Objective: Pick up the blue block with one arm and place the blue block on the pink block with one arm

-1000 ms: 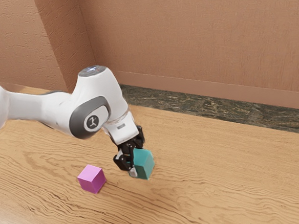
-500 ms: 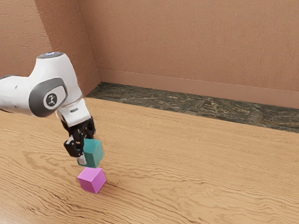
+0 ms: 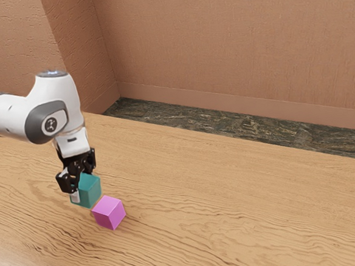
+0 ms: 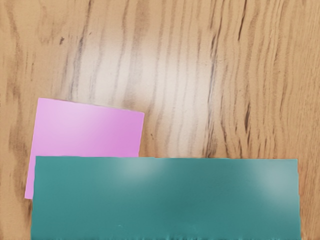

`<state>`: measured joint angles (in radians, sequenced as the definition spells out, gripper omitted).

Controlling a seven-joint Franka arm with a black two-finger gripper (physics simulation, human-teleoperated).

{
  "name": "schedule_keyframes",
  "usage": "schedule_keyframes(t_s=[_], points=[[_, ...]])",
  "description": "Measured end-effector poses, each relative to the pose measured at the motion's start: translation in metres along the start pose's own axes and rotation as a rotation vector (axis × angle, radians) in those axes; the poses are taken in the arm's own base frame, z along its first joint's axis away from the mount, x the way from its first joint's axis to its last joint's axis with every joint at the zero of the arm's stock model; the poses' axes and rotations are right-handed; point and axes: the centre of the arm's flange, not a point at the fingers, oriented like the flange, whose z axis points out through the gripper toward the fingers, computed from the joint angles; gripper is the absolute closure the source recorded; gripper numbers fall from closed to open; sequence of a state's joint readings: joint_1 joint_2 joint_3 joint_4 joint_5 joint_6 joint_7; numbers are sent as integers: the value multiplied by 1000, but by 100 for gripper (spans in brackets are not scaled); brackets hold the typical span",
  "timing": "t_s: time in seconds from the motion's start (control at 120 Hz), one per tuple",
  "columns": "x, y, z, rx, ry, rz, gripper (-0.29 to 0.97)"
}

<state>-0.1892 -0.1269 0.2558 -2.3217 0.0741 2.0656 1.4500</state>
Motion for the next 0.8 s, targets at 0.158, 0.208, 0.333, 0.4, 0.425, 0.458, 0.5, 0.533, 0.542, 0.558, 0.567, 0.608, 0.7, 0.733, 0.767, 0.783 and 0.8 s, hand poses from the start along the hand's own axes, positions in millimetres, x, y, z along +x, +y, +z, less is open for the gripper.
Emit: schedule_keyframes(t_s=[0.158, 0.208, 0.333, 0.4, 0.425, 0.458, 0.5, 0.533, 0.542, 0.558, 0.567, 0.608, 0.7, 0.733, 0.767, 0.783, 0.8], points=[[5, -17, 10, 2, 4, 12, 30], [6, -20, 14, -1, 9, 14, 30], [8, -25, 22, 1, 42, 15, 30], [8, -28, 22, 19, 55, 19, 30], [8, -29, 22, 26, 61, 20, 30], [7, -30, 21, 35, 71, 20, 30], [7, -32, 22, 43, 81, 20, 30], [6, -33, 23, 48, 86, 21, 30], [6, -33, 24, 49, 87, 21, 30], [6, -34, 25, 51, 89, 21, 30], [5, -34, 25, 51, 90, 21, 30], [4, -36, 28, 53, 92, 23, 30], [2, -38, 30, 62, 98, 28, 30], [1, -38, 30, 64, 99, 30, 30], [0, -37, 31, 65, 100, 32, 30], [-1, -37, 31, 65, 101, 33, 30], [-1, -37, 32, 65, 102, 34, 30]])
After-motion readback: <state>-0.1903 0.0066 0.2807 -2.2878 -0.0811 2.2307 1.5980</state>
